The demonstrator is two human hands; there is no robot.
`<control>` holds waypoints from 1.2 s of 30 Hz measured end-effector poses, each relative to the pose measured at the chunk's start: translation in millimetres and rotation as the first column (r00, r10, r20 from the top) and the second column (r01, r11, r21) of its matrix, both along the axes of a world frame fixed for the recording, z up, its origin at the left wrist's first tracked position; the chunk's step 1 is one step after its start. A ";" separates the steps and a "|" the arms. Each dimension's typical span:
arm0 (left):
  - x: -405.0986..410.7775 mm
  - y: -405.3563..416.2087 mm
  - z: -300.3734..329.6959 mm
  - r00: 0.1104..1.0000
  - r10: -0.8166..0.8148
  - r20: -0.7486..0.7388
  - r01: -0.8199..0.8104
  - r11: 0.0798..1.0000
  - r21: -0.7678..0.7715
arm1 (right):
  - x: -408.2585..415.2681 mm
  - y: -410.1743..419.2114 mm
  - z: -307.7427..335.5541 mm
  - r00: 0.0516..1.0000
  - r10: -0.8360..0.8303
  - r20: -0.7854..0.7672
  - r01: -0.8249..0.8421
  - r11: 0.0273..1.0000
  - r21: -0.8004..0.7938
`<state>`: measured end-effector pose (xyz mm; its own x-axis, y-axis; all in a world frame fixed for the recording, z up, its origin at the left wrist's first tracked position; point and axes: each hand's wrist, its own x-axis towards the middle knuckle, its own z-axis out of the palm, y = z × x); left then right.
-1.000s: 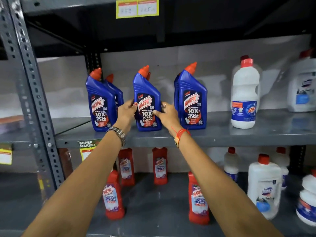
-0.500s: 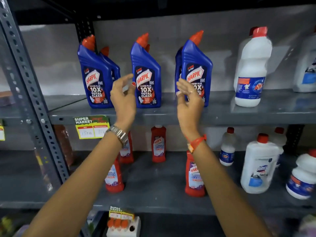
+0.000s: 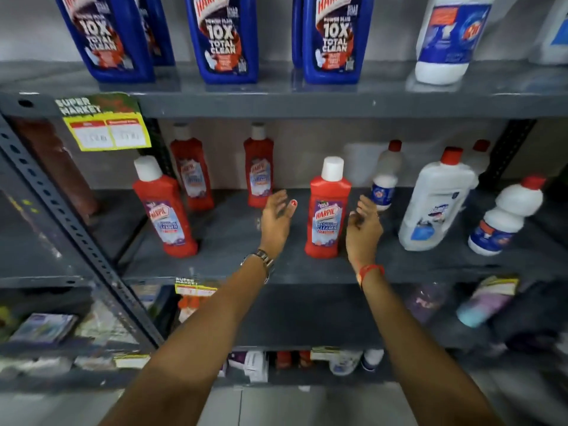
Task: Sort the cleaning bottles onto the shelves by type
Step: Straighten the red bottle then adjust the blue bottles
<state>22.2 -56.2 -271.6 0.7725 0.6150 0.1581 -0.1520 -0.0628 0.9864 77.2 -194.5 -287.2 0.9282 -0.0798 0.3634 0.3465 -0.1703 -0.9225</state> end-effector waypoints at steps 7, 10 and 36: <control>37.9 -12.1 -17.2 0.934 -0.255 -0.250 0.283 0.955 0.083 | 18.5 1.7 -9.2 0.889 0.297 -0.349 -0.388 0.893 -0.228; 41.5 -8.5 -19.0 0.942 -0.236 -0.239 0.265 0.960 0.095 | 15.0 2.5 -14.3 0.876 0.329 -0.353 -0.421 0.879 -0.225; -49.7 81.3 -16.4 0.988 0.157 -0.006 -0.153 0.972 0.181 | -53.6 108.6 -6.1 0.900 0.413 -0.143 -0.431 0.892 -0.138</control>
<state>-27.6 25.1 -288.0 0.6741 0.6906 0.2619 -0.1066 -0.2599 0.9597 23.6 -85.8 -293.3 0.8951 0.3795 0.2342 0.3199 -0.1804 -0.9301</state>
